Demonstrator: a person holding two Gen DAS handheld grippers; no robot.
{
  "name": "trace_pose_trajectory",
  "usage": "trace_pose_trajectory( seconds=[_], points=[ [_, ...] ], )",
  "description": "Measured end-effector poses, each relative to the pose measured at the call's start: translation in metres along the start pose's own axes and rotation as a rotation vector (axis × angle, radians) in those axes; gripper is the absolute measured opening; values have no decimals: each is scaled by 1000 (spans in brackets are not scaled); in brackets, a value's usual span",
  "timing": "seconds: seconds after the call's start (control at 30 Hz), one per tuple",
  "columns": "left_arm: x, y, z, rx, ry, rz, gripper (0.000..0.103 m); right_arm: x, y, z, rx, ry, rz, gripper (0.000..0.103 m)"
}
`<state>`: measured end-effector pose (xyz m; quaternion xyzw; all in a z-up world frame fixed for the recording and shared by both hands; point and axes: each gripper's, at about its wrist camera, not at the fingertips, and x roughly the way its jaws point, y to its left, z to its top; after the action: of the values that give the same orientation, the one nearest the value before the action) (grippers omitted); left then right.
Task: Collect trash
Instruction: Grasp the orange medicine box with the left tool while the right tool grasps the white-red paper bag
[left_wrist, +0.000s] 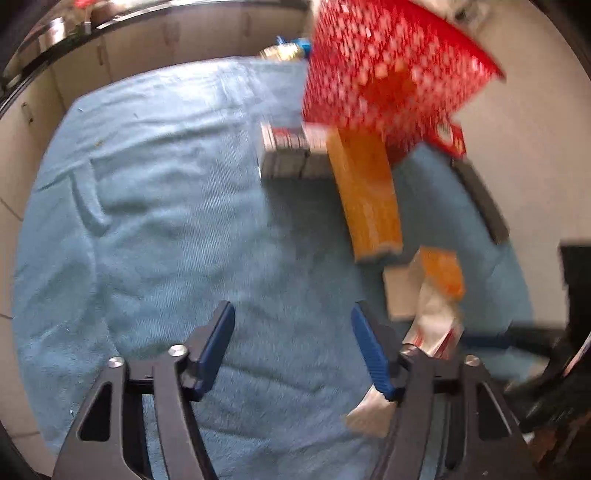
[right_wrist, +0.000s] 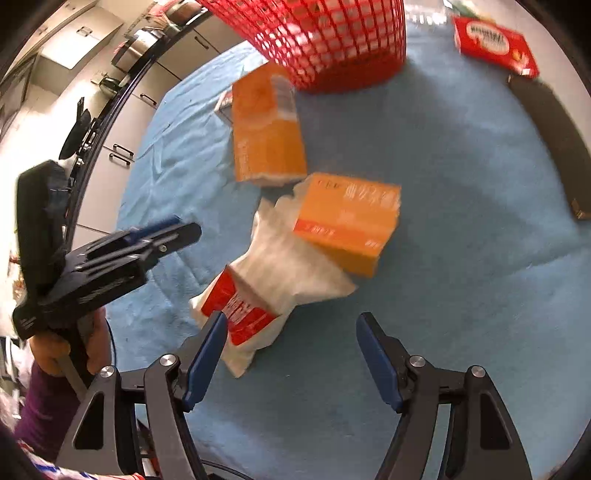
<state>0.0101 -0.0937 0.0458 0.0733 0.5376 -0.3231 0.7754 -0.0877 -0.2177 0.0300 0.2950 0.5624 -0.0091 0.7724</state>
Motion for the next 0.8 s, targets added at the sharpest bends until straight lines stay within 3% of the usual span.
trace_pose_trajectory(
  seconds=[0.1, 0.27, 0.33, 0.37, 0.4, 0.57, 0.67, 0.7, 0.73, 0.77, 0.8],
  points=[
    [-1, -5, 17, -38, -24, -32, 68, 9, 9, -1, 16, 0, 14, 82],
    [12, -20, 44, -94, -38, -58, 69, 29, 29, 1, -5, -27, -36, 84],
    [21, -32, 54, -99, -27, -67, 71, 27, 34, 0, -29, -31, -63, 61],
    [24, -37, 56, -95, -24, -67, 72, 27, 34, 0, -43, -22, -49, 45],
    [32, -42, 62, -91, -21, -63, 74, 26, 32, -2, -48, -7, -28, 37],
    [53, -61, 75, -45, 6, -18, 76, 21, 21, -15, -62, 16, -31, 18],
    [64, -72, 78, -21, 30, 25, 76, 17, 14, -18, -63, 19, -43, 18],
    [69, -75, 79, -16, 41, 49, 70, 17, 12, -19, -62, 24, -43, 18],
    [72, -76, 79, -18, 55, 68, 44, 16, 8, -19, -53, 28, -36, 18],
    [75, -76, 79, -27, 81, 66, 44, 14, 5, -19, -43, 28, -28, 26],
    [72, -72, 73, -35, 83, 61, 44, 13, 3, -19, -33, 26, -18, 42]
  ],
)
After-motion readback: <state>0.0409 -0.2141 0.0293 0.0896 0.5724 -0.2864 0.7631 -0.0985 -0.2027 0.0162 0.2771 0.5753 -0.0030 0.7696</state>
